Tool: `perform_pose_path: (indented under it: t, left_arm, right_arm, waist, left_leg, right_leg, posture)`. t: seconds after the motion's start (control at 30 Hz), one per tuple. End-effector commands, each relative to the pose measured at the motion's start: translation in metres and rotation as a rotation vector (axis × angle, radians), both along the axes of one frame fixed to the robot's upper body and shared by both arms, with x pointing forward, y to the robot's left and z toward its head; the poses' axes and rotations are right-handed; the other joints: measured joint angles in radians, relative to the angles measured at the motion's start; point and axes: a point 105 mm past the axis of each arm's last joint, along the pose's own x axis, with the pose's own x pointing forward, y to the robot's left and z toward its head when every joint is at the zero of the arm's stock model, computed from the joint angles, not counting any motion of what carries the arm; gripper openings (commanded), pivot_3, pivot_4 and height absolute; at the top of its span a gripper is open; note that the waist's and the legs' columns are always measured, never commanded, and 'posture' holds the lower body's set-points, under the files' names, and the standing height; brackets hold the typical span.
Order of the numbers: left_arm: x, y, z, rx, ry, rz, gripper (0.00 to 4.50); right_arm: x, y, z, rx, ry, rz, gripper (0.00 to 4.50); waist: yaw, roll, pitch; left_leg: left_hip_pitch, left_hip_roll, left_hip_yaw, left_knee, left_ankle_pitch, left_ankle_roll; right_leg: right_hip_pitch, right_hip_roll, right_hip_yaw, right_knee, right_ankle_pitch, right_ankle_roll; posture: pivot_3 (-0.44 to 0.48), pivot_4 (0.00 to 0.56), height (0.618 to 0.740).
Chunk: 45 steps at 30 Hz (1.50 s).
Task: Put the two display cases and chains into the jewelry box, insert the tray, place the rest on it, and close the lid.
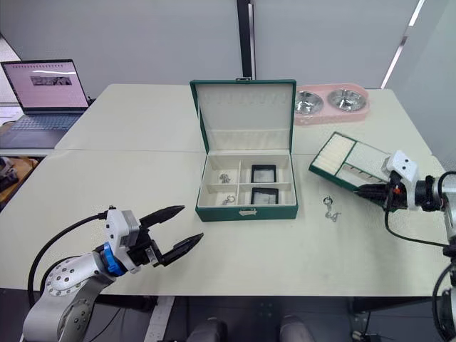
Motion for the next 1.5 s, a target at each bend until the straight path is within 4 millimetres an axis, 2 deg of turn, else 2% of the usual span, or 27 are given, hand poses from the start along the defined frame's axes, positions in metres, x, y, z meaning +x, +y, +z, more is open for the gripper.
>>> perform_pose_path:
  t: [0.03,0.2,0.33,0.73,0.9,1.23,1.5]
  left_arm:
    - [-0.004,-0.002,0.009,-0.021,-0.033,0.001,4.50]
    - [-0.006,-0.001,0.009,-0.031,-0.036,0.029,4.50]
    - [-0.009,0.001,0.010,-0.045,-0.037,0.056,4.50]
    - [-0.020,0.007,0.009,-0.066,-0.026,0.136,4.50]
    - [-0.023,0.008,0.009,-0.073,-0.030,0.166,4.50]
    - [-0.025,0.008,0.009,-0.084,-0.033,0.192,4.50]
    - [-0.023,0.008,0.011,-0.081,-0.043,0.199,4.50]
  right_arm:
    - [-0.022,0.036,0.039,0.024,-0.072,0.113,0.02]
    - [-0.041,0.068,0.048,0.028,-0.052,0.214,0.02]
    - [-0.042,0.086,0.046,-0.010,-0.056,0.268,0.02]
    - [-0.009,0.153,0.030,-0.100,-0.083,0.379,0.02]
    - [-0.001,0.166,0.022,-0.143,-0.093,0.427,0.02]
    - [0.017,0.187,0.015,-0.205,-0.076,0.415,0.02]
    - [0.017,0.201,0.013,-0.210,-0.067,0.446,0.02]
  waist:
    - [-0.002,0.000,0.000]
    - [0.006,-0.001,0.000]
    - [0.008,-0.001,0.001]
    - [0.002,-0.003,0.002]
    - [0.005,-0.004,0.002]
    - [0.001,-0.004,0.003]
    - [0.000,-0.004,0.003]
  left_leg:
    - [0.001,0.000,0.000,0.000,0.000,0.000]
    - [0.000,0.000,-0.001,0.001,0.000,0.000]
    - [0.000,0.000,-0.001,0.001,0.000,0.000]
    - [0.000,0.000,-0.001,0.000,0.000,0.000]
    - [-0.001,0.000,-0.002,0.000,0.000,0.000]
    - [-0.001,0.000,-0.002,0.000,0.000,0.000]
    - [-0.001,0.000,-0.002,0.000,0.000,0.000]
  right_leg:
    - [0.000,0.000,0.000,0.001,0.000,0.000]
    - [0.000,0.001,-0.001,0.001,0.000,0.000]
    - [0.000,0.001,-0.001,0.000,0.000,0.000]
    - [-0.001,0.001,-0.001,0.000,0.000,0.000]
    - [-0.002,0.000,-0.002,0.000,0.000,0.000]
    - [-0.002,0.000,-0.001,0.001,0.000,0.000]
    - [-0.003,0.000,-0.001,0.001,0.000,0.000]
  posture:
    - [0.000,0.150,0.740]
    - [0.000,0.150,0.740]
    - [0.000,0.150,0.740]
    - [0.000,0.150,0.740]
    - [0.000,0.150,0.740]
    - [0.000,0.150,0.740]
    - [0.000,0.150,0.740]
